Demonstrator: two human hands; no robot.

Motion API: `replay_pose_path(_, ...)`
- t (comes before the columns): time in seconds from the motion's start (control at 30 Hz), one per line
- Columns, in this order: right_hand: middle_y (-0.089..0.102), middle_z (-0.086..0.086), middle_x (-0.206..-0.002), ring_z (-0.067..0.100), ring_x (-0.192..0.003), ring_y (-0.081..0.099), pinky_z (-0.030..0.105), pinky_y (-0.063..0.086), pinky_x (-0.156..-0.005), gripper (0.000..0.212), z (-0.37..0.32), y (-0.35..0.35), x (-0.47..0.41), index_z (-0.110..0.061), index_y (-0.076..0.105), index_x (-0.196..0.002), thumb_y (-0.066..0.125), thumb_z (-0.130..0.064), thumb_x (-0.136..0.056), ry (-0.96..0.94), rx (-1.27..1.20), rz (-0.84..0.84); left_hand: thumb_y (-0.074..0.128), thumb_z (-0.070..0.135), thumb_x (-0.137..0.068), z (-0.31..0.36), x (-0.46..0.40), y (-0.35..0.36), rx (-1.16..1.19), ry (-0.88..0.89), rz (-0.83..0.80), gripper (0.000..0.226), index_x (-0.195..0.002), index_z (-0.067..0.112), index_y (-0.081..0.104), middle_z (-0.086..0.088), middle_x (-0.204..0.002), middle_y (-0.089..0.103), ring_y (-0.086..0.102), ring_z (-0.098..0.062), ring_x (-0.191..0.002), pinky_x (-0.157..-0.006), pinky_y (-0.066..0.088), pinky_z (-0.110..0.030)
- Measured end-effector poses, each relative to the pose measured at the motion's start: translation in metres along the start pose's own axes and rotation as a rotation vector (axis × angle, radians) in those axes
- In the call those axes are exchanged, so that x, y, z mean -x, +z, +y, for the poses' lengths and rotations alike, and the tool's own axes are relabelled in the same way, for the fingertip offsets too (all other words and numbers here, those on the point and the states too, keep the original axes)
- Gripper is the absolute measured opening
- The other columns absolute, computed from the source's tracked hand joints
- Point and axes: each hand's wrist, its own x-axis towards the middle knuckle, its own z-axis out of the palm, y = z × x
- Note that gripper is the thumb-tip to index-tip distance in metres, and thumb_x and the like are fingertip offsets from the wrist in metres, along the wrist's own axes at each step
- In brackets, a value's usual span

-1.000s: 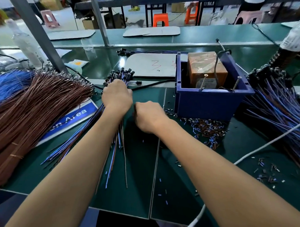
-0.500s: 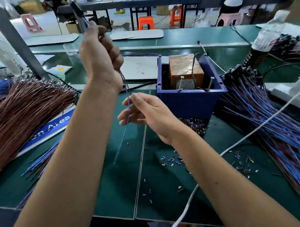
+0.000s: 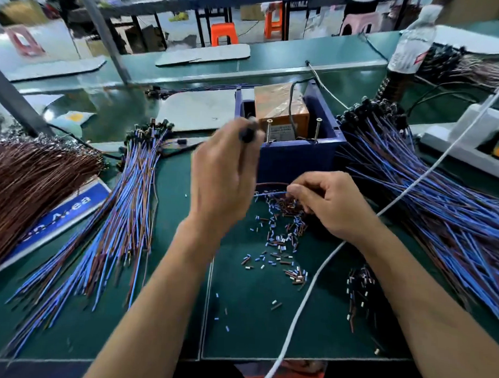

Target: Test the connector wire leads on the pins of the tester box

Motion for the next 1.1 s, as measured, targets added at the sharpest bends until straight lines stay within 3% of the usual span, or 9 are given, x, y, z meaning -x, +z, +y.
replay_pose_path(0.07,0.057,-0.006,-0.055,0.006,-0.051,0.049,0.023,0.041,-0.054,0.029,-0.003,0.003,0.000,-0.032,0.067,-0.074,0.068,-0.018,-0.100,-0.072,-0.001,0.016,0.047,0.026,-0.108,0.022,0.027,0.023,-0.031,0.133,-0.303,0.032,-0.107,0.003,0.070,-0.001,-0.102,0.069,0.066,-0.016,-0.087,-0.071,0.054,-0.033)
replay_pose_path(0.13,0.056,-0.008,-0.056,0.006,-0.052,0.048,0.023,0.039,-0.055,0.041,-0.004,0.004,0.002,-0.034,0.060,-0.068,0.065,-0.008,-0.099,-0.089,0.006,0.013,0.051,0.025,-0.107,0.016,0.034,0.034,-0.029,0.142,-0.367,0.029,-0.121,0.006,0.069,-0.002,-0.118,0.071,0.070,-0.021,-0.100,-0.079,0.058,-0.039)
replay_pose_path(0.23,0.061,-0.005,-0.057,0.006,-0.054,0.054,0.024,0.041,-0.057,0.035,-0.001,0.001,0.001,-0.015,0.063,-0.067,0.063,-0.005,-0.100,-0.044,0.006,0.034,0.049,0.030,-0.107,0.002,0.040,0.036,-0.045,0.083,-0.484,0.027,-0.118,0.013,0.067,-0.002,-0.099,0.075,0.071,-0.027,-0.086,-0.071,0.057,-0.044)
replay_pose_path(0.3,0.064,-0.003,-0.057,0.003,-0.051,0.055,0.017,0.040,-0.055,0.036,-0.001,-0.001,-0.001,-0.019,0.066,-0.066,0.065,-0.010,-0.101,-0.024,-0.050,0.046,0.046,0.035,-0.107,-0.001,0.047,0.037,-0.050,0.066,-0.545,0.024,-0.110,0.018,0.062,0.002,-0.083,0.072,0.068,-0.026,-0.073,-0.064,0.053,-0.044)
replay_pose_path(0.43,0.070,-0.001,-0.060,0.002,-0.047,0.051,0.016,0.039,-0.049,0.021,0.001,-0.002,-0.001,-0.021,0.075,-0.077,0.071,-0.018,-0.098,0.018,-0.181,0.073,0.056,0.030,-0.104,-0.012,0.047,0.035,0.062,-0.026,-0.548,0.015,-0.105,0.018,0.065,0.010,-0.072,0.065,0.062,-0.013,-0.063,-0.061,0.052,-0.039)
replay_pose_path(0.63,0.075,0.010,-0.069,0.012,-0.050,0.054,0.022,0.047,-0.051,0.010,0.004,-0.004,-0.003,-0.011,0.077,-0.087,0.076,-0.018,-0.094,0.142,-0.383,0.220,0.062,0.007,-0.084,-0.019,0.046,0.034,0.037,-0.049,-0.555,0.017,-0.096,0.017,0.068,0.009,-0.073,0.064,0.055,-0.013,-0.064,-0.062,0.049,-0.038)
replay_pose_path(0.87,0.076,0.014,-0.074,0.016,-0.044,0.056,0.022,0.050,-0.051,0.019,0.006,-0.003,-0.004,-0.014,0.079,-0.081,0.076,-0.030,-0.091,0.162,-0.498,0.290,0.057,0.008,-0.085,-0.020,0.048,0.033,0.061,-0.104,-0.504,0.014,-0.085,0.019,0.064,0.012,-0.061,0.050,0.045,-0.010,-0.058,-0.054,0.038,-0.032)
replay_pose_path(1.0,0.074,0.013,-0.069,0.017,-0.041,0.055,0.022,0.048,-0.047,0.022,0.009,-0.003,-0.003,-0.018,0.080,-0.080,0.075,-0.036,-0.091,0.145,-0.484,0.305,0.058,0.006,-0.087,-0.022,0.049,0.034,0.115,-0.150,-0.517,0.017,-0.081,0.020,0.064,0.002,-0.063,0.056,0.051,-0.024,-0.060,-0.054,0.044,-0.041)
replay_pose_path(1.1,0.071,0.012,-0.065,0.018,-0.040,0.054,0.022,0.046,-0.044,0.023,0.012,-0.002,-0.004,-0.017,0.078,-0.080,0.073,-0.032,-0.097,0.152,-0.451,0.313,0.062,0.002,-0.092,-0.023,0.049,0.034,0.132,-0.175,-0.532,0.022,-0.079,0.020,0.063,0.001,-0.062,0.056,0.050,-0.023,-0.059,-0.054,0.043,-0.043)
